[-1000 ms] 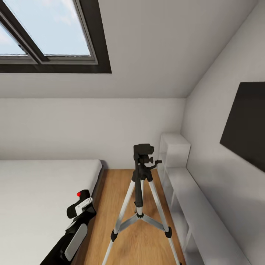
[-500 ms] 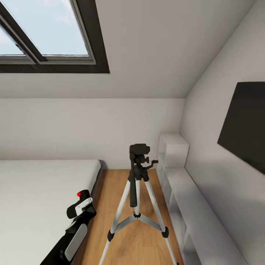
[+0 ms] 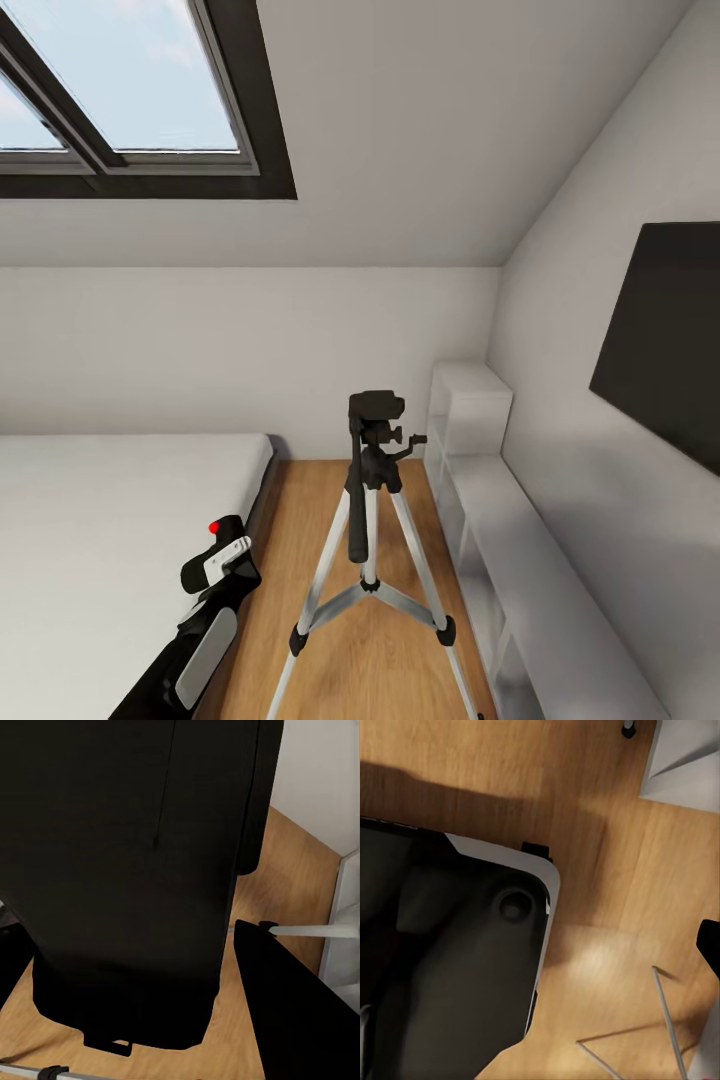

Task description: Attach the digital camera to the camera tripod in the bedroom.

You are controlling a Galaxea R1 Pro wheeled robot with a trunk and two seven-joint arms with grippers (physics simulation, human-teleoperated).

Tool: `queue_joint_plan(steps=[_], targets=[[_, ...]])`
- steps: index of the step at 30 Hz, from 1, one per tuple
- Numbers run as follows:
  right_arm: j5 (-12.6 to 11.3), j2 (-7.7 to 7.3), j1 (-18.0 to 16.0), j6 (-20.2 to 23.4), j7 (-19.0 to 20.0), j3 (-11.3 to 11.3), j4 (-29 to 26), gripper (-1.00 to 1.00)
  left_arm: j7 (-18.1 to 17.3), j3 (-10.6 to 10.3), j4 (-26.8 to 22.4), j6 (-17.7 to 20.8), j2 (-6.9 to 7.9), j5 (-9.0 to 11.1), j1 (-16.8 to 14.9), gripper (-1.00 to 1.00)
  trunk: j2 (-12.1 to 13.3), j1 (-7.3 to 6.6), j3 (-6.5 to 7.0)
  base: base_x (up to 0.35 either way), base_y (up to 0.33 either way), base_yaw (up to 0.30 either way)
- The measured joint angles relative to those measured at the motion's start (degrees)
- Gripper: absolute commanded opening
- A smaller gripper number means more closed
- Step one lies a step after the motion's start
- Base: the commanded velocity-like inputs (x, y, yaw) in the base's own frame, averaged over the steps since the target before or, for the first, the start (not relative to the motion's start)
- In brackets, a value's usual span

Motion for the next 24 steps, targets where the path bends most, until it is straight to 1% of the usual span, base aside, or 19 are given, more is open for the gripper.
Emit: queue_joint_plan(steps=[18, 24], targets=[[0.11, -0.08, 0.00, -0.13, 0.64, -0.06, -0.05, 1.00, -0.04, 0.08, -0.01, 0.07, 0.06, -0.02, 0.00, -1.00, 0.00, 0.00, 0.00, 0.000, 0.000, 0.000], [0.12, -0.09, 0.00, -0.15, 0.77, -0.08, -0.05, 1.00, 0.03, 0.02, -1.46, 0.45, 0.08, -0.05, 0.00, -1.00, 0.00, 0.00, 0.00, 0.000, 0.000, 0.000]])
